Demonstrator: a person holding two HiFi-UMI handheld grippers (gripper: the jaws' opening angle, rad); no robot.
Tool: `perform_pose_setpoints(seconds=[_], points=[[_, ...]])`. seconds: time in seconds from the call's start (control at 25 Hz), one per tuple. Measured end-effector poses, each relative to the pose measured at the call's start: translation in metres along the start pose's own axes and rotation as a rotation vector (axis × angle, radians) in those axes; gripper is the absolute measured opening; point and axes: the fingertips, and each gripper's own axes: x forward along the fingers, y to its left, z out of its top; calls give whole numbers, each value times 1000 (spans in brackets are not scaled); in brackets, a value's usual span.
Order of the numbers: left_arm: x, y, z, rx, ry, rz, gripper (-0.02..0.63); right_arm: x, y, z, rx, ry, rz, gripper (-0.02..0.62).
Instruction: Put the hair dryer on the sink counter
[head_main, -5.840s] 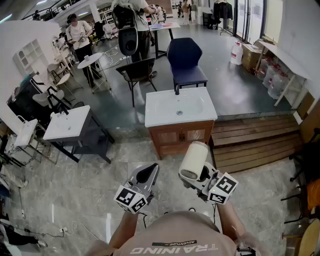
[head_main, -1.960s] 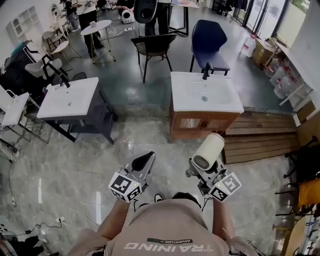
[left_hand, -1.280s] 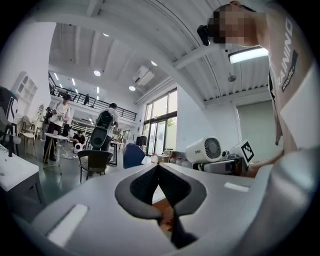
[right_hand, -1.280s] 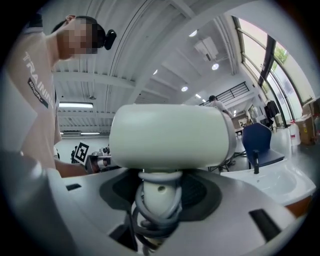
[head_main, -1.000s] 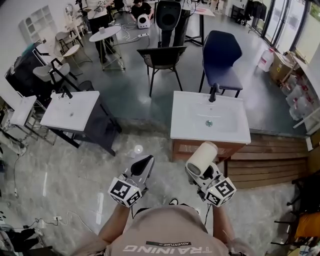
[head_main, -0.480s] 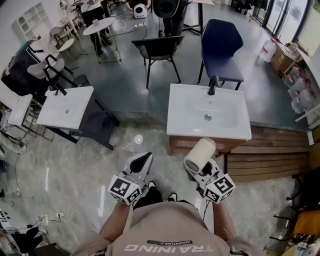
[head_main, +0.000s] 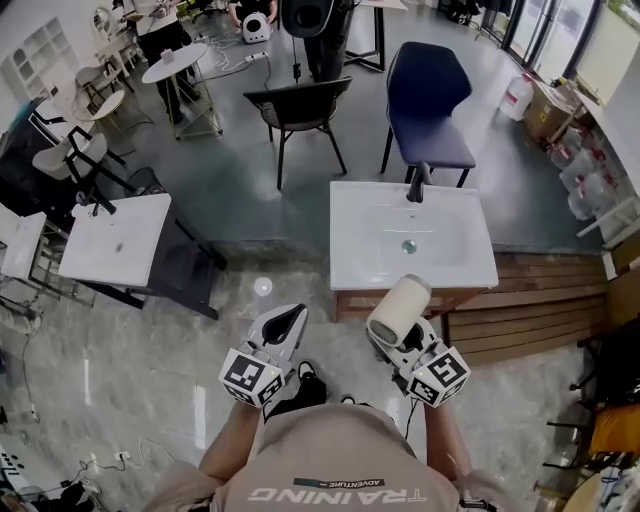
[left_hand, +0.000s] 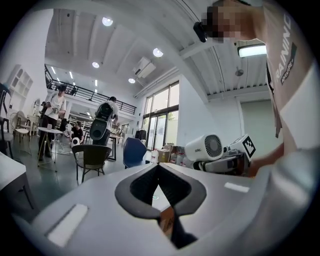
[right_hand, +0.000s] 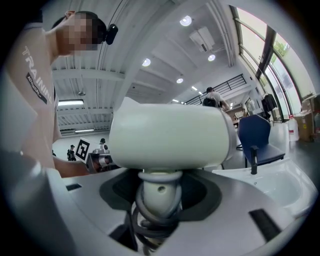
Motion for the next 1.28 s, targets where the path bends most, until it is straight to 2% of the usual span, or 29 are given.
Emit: perform_pose_setpoints(seconds=[0.44, 0.72, 1.04, 1.28], points=[[16, 80, 17, -6, -15, -78, 8, 63, -16, 27, -22, -7, -106, 221], [19, 117, 18, -1, -21, -134, 8, 95, -26, 32, 13, -41, -196, 221], [20, 150, 20, -26, -29, -114, 8, 120, -39, 29, 49, -52, -218, 221], [29, 168, 18, -65, -27, -81, 6, 136, -60, 28, 66, -19, -203, 221]])
